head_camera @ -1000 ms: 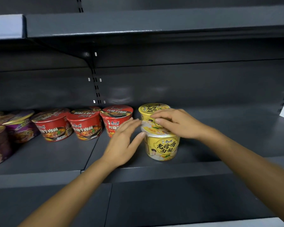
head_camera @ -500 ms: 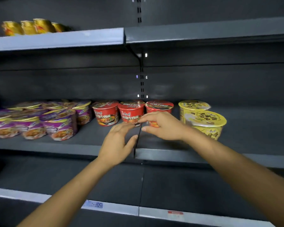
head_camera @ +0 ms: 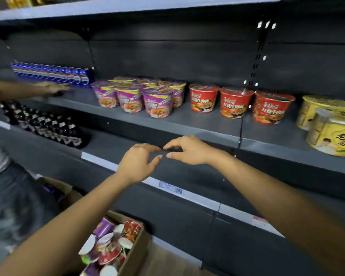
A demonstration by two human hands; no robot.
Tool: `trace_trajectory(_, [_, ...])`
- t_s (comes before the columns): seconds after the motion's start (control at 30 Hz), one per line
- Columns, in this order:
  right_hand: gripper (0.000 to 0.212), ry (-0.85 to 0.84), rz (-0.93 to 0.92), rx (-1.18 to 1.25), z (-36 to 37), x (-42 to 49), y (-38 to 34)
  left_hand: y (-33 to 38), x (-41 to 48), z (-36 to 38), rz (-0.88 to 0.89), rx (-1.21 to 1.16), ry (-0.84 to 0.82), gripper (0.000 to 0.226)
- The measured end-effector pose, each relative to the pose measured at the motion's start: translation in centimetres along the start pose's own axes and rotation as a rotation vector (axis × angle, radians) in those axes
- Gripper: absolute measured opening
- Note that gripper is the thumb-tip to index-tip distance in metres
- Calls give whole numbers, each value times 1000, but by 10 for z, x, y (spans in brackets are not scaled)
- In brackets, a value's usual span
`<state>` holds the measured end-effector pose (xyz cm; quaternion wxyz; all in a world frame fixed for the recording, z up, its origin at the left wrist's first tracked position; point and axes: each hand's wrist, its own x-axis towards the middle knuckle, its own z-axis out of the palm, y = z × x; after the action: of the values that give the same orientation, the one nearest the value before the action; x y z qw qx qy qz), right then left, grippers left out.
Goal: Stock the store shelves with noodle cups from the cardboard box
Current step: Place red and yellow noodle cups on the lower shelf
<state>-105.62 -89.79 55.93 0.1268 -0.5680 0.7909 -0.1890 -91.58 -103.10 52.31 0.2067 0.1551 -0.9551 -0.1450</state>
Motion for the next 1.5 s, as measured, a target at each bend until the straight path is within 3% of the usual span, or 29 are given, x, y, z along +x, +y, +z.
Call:
trace_trajectory(0.37, [34, -231, -59, 75, 89, 79, -34, -92, -52, 4, -243, 99, -161, 32])
trace_trajectory(0.8, [34, -446, 84, 268, 168, 160, 26, -162, -21, 69, -414, 70, -409, 28])
trace_trajectory(1.1, [36, -521, 195, 362, 229, 188, 50, -219, -14, 117, -413, 32, -504, 20])
trace_trajectory(1.4, [28, -510, 372, 494, 343, 212, 42, -323, -36, 159, -396, 51, -658, 30])
trace_trajectory(1.5, [26, -492, 480, 546, 392, 221, 38, -358, -57, 176, -445, 70, -715, 46])
